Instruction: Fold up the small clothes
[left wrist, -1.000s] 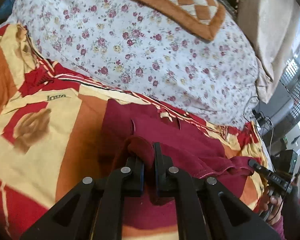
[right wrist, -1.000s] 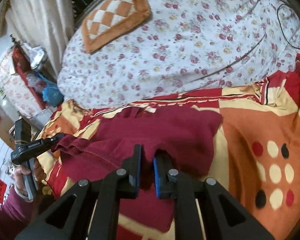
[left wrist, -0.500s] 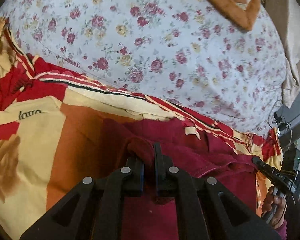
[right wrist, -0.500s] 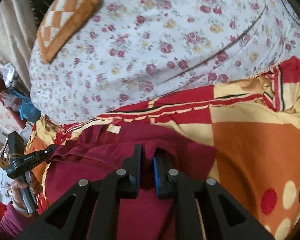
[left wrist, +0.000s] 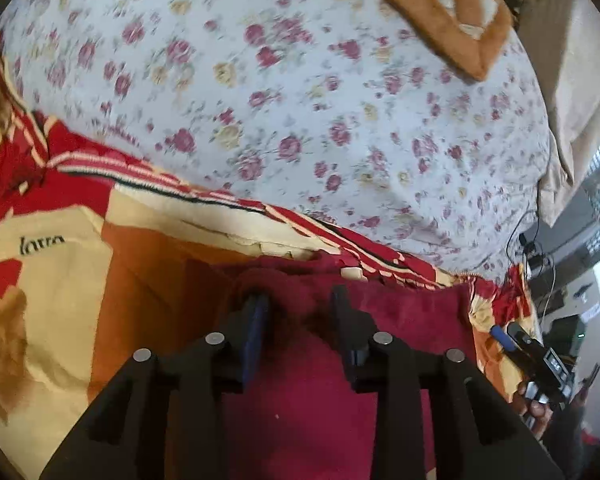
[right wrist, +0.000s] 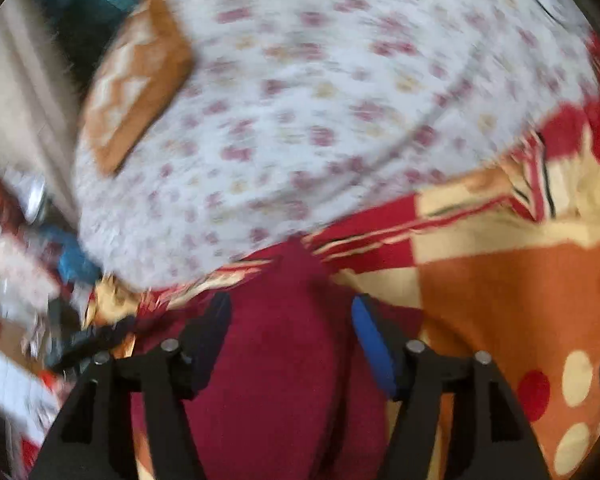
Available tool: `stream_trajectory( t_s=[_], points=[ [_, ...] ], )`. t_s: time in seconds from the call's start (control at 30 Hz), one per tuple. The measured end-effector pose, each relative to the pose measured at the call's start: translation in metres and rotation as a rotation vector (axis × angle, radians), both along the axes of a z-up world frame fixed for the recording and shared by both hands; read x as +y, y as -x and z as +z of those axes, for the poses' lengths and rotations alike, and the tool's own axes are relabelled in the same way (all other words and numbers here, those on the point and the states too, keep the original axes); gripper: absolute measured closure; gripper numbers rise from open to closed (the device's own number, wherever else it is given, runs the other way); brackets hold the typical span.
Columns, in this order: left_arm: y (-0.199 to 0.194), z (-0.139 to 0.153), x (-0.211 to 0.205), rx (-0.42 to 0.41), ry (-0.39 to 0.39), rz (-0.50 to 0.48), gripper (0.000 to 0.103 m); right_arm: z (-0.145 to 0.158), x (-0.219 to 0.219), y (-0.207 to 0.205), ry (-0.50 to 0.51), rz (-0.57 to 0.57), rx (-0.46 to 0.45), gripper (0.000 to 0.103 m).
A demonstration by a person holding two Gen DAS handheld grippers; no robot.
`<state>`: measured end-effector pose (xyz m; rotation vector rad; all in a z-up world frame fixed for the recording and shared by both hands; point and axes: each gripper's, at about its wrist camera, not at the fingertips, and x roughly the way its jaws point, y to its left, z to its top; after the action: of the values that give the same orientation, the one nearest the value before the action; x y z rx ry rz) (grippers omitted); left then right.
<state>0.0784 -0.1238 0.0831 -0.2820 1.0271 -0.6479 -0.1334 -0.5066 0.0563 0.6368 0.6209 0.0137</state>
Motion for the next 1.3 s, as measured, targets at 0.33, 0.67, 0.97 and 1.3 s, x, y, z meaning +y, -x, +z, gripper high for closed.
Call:
stream_trajectory(
  t_s=[0.33, 0.67, 0.97, 1.3],
  points=[
    [-0.004, -0.017, -0.003, 0.019, -0.047, 0.023, 0.055, -0.029, 0.051, -0.068, 0.303, 0.05, 0.196, 0.049],
    [-0.002, -0.048, 0.003, 0.138, -0.113, 0.034, 0.055, -0.037, 0.025, -0.054, 0.224, -0.002, 0.273, 0.051],
    [0.067, -0.021, 0.043, 0.078, -0.042, -0.041, 0.055, -0.013, 0.056, 0.05, 0.22, 0.108, 0.238, 0.045],
    [0.103, -0.04, 0.065, 0.11, -0.079, -0.038, 0.055, -0.047, 0.102, 0.073, 0.313, 0.204, 0.293, 0.091]
  ],
)
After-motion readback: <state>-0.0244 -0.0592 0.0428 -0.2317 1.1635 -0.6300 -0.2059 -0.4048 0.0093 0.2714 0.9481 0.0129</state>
